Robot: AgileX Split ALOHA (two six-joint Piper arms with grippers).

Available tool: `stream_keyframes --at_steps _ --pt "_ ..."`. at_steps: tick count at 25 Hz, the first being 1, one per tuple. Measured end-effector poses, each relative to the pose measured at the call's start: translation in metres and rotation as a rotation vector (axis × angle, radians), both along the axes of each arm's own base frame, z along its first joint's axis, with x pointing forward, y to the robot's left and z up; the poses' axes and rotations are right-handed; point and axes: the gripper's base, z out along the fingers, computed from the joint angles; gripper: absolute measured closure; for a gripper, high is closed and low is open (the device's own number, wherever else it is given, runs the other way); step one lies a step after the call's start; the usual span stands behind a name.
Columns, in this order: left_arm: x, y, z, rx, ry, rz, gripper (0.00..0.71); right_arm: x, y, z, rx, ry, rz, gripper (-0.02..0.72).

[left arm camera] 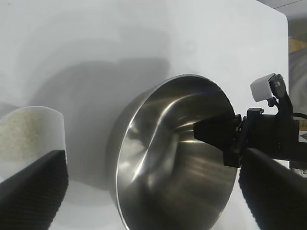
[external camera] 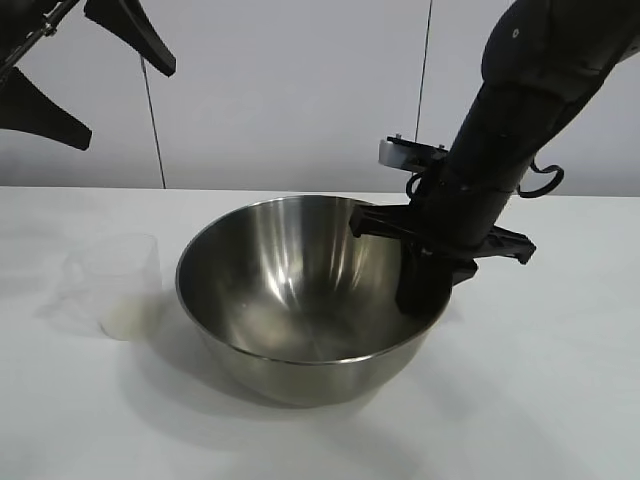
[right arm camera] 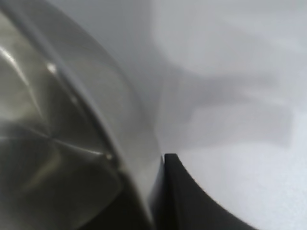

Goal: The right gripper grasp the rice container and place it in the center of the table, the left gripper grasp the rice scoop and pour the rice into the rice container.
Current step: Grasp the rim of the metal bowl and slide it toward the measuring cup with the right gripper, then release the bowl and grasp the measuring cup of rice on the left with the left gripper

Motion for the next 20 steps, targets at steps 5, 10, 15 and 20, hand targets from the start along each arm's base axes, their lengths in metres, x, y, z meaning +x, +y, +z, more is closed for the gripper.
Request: stream_keyframes --at_steps 5,10,15,20 --pt "0.0 0.0 0.0 0.0 0.0 0.0 0.014 0.0 0.0 -0.001 0.001 0.007 -0.001 0.618" --pt "0.0 0.0 0.0 0.0 0.0 0.0 0.014 0.0 0.001 0.001 0.007 0.013 -0.001 0.288" --pt "0.0 0.0 0.0 0.0 0.0 0.0 0.014 0.003 -0.005 0.031 0.006 0.013 0.017 0.164" --pt "0.0 0.0 0.0 0.0 0.001 -0.001 0.014 0.019 -0.053 0.097 -0.072 -0.067 -0.017 0.102"
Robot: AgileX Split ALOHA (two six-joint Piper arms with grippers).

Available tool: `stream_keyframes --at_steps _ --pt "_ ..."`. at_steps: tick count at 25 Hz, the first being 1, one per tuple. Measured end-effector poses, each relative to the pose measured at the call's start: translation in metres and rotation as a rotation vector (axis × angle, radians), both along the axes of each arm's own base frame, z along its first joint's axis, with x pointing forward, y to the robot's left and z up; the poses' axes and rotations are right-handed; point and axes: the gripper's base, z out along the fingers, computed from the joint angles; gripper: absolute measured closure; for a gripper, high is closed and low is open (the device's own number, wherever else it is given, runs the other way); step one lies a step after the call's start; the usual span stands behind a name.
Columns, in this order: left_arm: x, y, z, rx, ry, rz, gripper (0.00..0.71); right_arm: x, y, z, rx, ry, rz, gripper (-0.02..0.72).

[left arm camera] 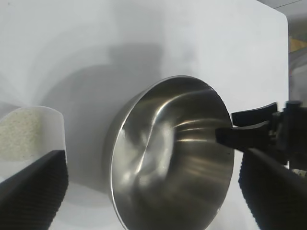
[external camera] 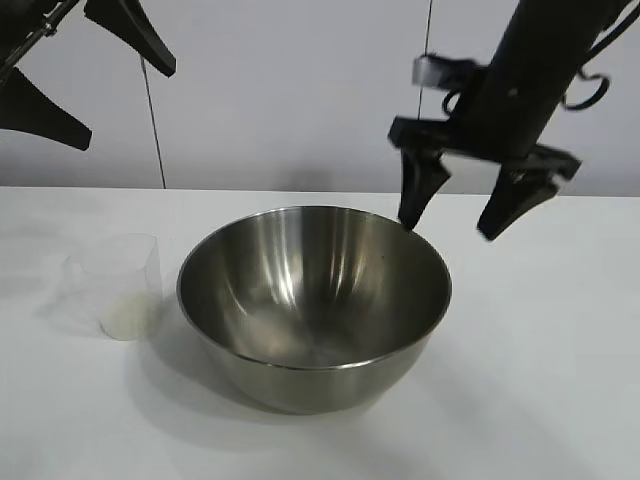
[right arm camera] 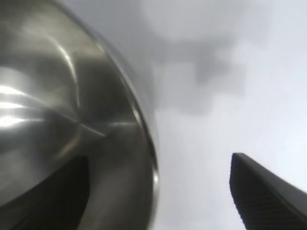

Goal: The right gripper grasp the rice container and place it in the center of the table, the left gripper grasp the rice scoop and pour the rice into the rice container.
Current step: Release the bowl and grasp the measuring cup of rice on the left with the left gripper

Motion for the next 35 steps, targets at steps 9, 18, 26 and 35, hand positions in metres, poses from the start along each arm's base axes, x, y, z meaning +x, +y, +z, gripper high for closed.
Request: stream_keyframes --at_steps 9,18,26,35 --pt "0.0 0.0 0.0 0.0 0.0 0.0 0.014 -0.001 -0.134 0.06 -0.141 -0.057 -0.257 0.063" --pt "0.0 0.0 0.0 0.0 -0.001 0.0 0.014 -0.075 -0.184 0.138 0.05 -0.271 -0.367 0.147" --pt "0.0 0.0 0.0 0.0 -0.001 0.0 0.014 -0.215 -0.103 0.184 -0.002 -0.698 -0.176 0.147" --pt "0.0 0.0 0.0 0.0 -0.001 0.0 0.014 -0.338 -0.086 0.135 -0.11 -0.879 -0.172 0.147"
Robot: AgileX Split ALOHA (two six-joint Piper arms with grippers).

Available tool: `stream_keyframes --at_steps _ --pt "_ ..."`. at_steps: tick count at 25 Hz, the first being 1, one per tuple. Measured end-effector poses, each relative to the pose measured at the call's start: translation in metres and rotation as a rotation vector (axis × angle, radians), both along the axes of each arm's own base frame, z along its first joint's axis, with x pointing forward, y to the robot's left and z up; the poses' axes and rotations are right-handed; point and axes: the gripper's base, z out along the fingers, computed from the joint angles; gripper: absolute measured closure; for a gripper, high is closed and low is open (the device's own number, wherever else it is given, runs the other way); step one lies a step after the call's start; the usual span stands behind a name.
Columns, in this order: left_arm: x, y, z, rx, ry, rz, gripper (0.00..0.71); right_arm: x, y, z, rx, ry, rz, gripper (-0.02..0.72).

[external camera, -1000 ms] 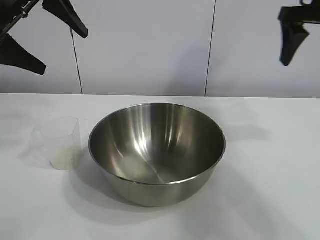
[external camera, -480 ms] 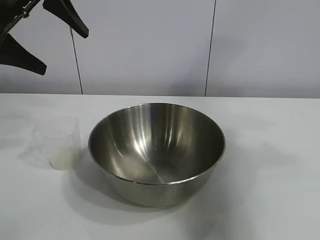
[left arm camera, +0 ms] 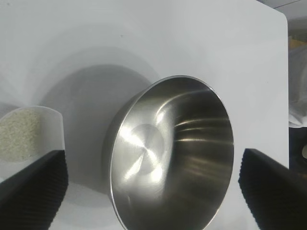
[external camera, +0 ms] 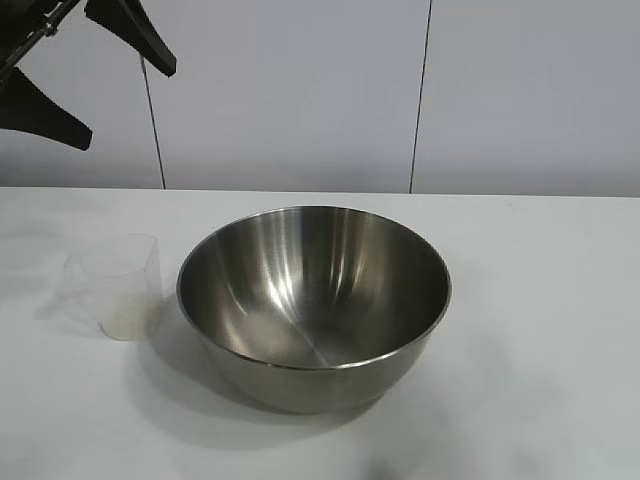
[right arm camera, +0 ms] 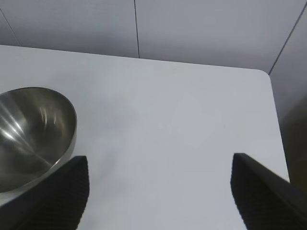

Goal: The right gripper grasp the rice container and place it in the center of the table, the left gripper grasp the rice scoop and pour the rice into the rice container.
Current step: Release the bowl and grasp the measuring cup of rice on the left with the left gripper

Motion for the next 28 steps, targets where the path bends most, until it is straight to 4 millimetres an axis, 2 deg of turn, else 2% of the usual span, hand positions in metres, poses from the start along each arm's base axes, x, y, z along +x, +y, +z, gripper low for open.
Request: stream_keyframes --at_steps 4,7,11,17,28 --pt "0.0 0.0 0.0 0.0 0.0 0.0 0.014 -0.031 0.003 -0.019 0.004 -0.034 0.092 0.147" --pt "0.0 0.0 0.0 0.0 0.0 0.0 0.014 -0.047 0.002 -0.038 0.003 -0.024 0.138 0.147" --pt "0.0 0.0 0.0 0.0 0.0 0.0 0.014 -0.052 0.0 -0.067 0.027 0.025 0.13 0.147" --pt "0.0 0.0 0.0 0.0 0.0 0.0 0.014 -0.041 -0.001 -0.104 -0.008 0.151 0.111 0.147" --pt "0.0 0.0 0.0 0.0 -0.002 0.002 0.014 -0.04 -0.001 -0.105 -0.003 0.137 0.114 0.147"
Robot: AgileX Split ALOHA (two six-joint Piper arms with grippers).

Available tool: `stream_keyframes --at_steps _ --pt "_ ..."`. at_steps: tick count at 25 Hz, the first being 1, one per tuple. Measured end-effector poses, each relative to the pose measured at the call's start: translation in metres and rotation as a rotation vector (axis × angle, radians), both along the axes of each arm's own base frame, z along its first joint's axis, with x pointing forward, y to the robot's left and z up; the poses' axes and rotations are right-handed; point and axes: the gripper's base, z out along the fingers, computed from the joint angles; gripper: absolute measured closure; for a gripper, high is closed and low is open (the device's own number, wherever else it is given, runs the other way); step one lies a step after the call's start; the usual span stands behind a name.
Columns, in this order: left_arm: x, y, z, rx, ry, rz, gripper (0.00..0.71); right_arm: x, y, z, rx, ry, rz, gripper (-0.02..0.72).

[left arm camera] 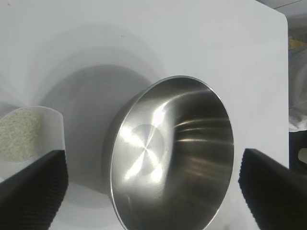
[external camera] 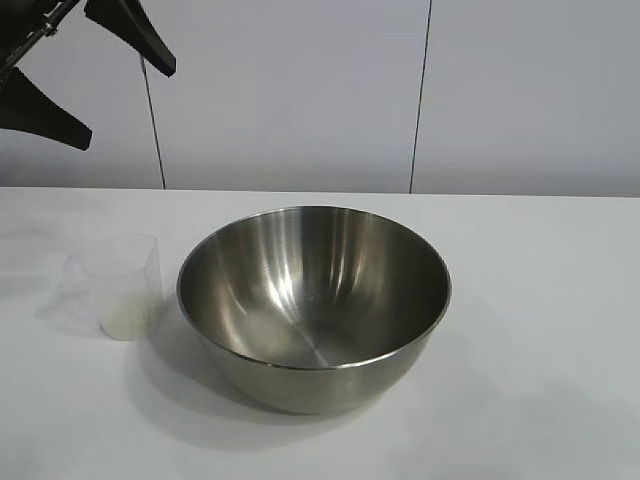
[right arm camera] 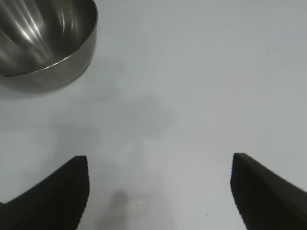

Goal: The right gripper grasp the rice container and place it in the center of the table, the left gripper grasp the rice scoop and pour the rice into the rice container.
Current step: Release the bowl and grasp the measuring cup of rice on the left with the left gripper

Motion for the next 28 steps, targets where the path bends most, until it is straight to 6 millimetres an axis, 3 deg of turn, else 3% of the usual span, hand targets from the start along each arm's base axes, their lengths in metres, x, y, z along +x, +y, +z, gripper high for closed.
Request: stream_keyframes --at_steps 8,14,17,28 --pt "0.001 -0.002 0.005 0.002 -0.096 -0.077 0.014 -0.016 -0.001 0.0 0.024 -0.106 0.015 0.147" --pt "-0.019 -0.01 0.046 -0.018 -0.428 -0.335 0.014 -0.016 0.002 0.0 0.056 -0.102 0.033 0.147" --pt "-0.032 -0.013 0.059 -0.034 -0.502 -0.432 0.014 -0.016 0.002 0.0 0.06 -0.101 0.035 0.147" --pt "-0.044 -0.016 0.05 -0.16 -0.259 -0.372 0.014 -0.016 0.002 0.0 0.062 -0.101 0.036 0.147"
